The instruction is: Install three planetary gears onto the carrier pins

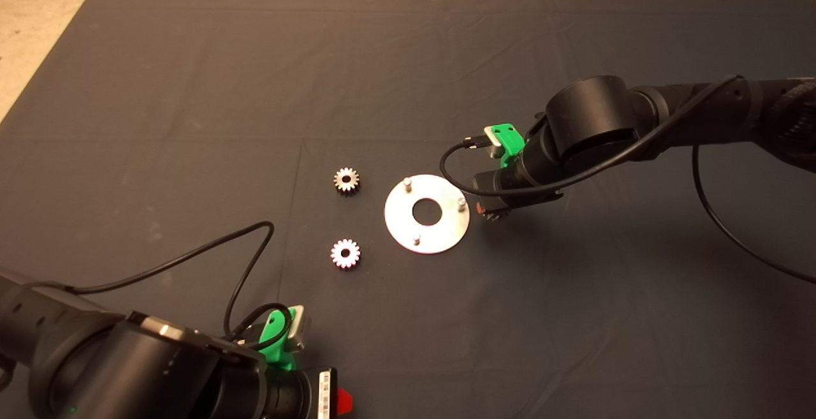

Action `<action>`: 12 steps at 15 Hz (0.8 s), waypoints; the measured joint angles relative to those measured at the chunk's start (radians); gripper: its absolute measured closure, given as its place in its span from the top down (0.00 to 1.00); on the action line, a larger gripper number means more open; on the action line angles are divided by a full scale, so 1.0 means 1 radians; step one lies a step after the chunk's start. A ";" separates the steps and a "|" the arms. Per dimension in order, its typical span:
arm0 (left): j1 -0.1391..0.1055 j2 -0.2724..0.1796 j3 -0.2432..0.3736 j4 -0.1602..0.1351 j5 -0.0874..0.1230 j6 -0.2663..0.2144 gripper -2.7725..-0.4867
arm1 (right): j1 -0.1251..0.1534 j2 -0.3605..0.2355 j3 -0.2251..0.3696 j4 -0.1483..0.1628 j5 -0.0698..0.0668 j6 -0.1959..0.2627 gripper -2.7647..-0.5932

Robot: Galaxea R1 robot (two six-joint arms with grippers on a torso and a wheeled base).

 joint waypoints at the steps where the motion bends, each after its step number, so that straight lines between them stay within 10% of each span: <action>1: 0.000 0.002 0.000 0.000 -0.001 0.000 0.55 | 0.000 0.001 -0.005 0.000 0.000 0.000 0.21; 12: 0.000 0.024 0.000 -0.001 0.000 0.000 0.55 | 0.005 0.075 -0.096 0.000 -0.002 -0.026 0.21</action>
